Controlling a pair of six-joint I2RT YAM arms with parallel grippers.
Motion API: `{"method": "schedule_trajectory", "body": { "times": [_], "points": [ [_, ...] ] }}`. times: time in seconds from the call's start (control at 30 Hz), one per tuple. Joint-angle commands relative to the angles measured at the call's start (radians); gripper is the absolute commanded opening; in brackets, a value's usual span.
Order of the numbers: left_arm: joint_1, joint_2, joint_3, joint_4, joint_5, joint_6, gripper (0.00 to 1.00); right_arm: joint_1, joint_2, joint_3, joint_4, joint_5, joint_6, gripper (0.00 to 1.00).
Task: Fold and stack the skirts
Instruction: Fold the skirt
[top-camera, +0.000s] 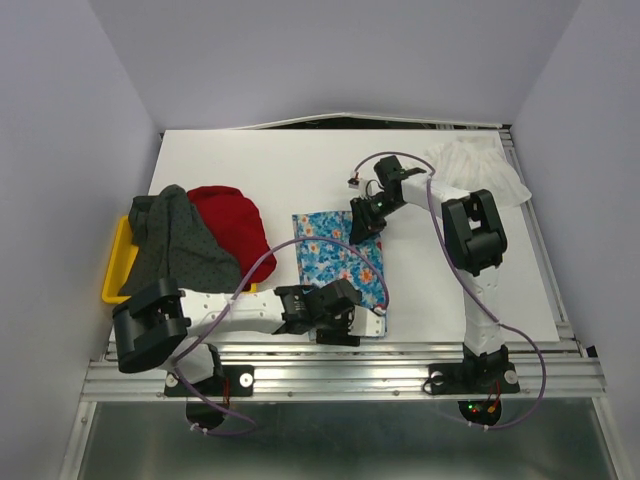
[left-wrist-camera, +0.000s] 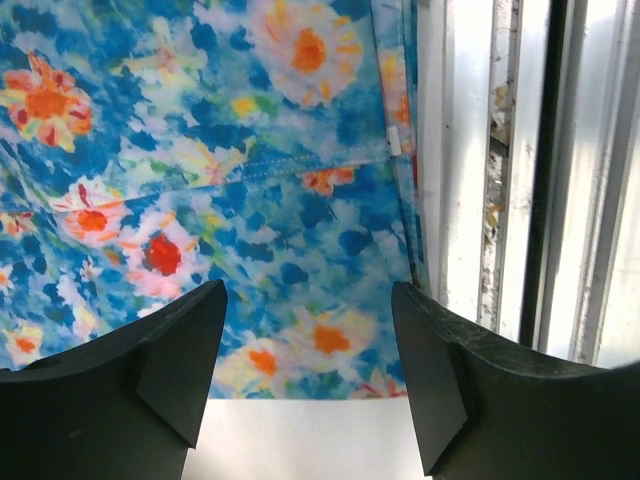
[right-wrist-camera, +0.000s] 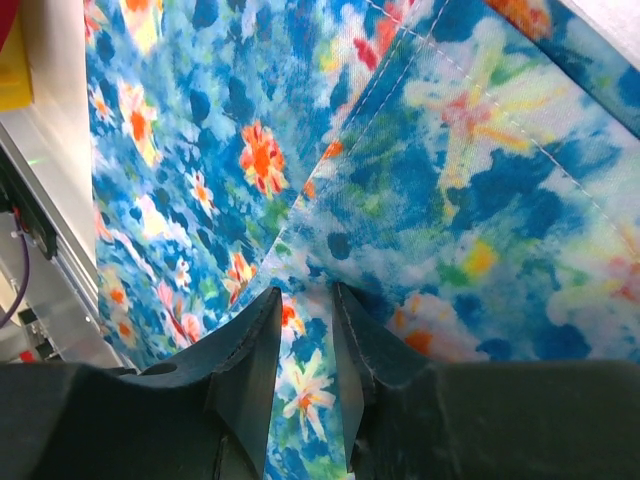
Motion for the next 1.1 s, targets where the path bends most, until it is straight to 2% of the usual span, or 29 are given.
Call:
{"method": "schedule_trajectory", "body": {
  "times": [0.0,0.27,0.47,0.6,0.63,0.8,1.07],
  "points": [
    [-0.033,0.048,-0.007,0.090,-0.063,-0.004,0.79,-0.001,0.122,-0.038,0.103,0.311,-0.067,0.34],
    [-0.068,0.171,0.005,0.134,-0.069,-0.045,0.81,-0.001,0.139,-0.061,0.105,0.333,-0.061,0.34],
    [-0.059,0.235,0.025,0.059,0.029,-0.061,0.75,-0.001,0.134,-0.072,0.105,0.333,-0.064,0.34],
    [0.000,0.261,0.031,0.015,0.064,-0.058,0.71,-0.001,0.145,-0.064,0.103,0.368,-0.062,0.34],
    [0.043,0.266,0.034,0.005,0.064,-0.046,0.71,-0.001,0.148,-0.062,0.103,0.373,-0.062,0.34],
    [0.140,0.210,0.042,-0.001,0.006,0.023,0.75,-0.001,0.166,-0.056,0.100,0.408,-0.056,0.33],
    [0.139,0.128,0.114,-0.090,0.026,0.047,0.77,-0.012,0.159,-0.056,0.100,0.429,-0.038,0.33]
  ]
}}
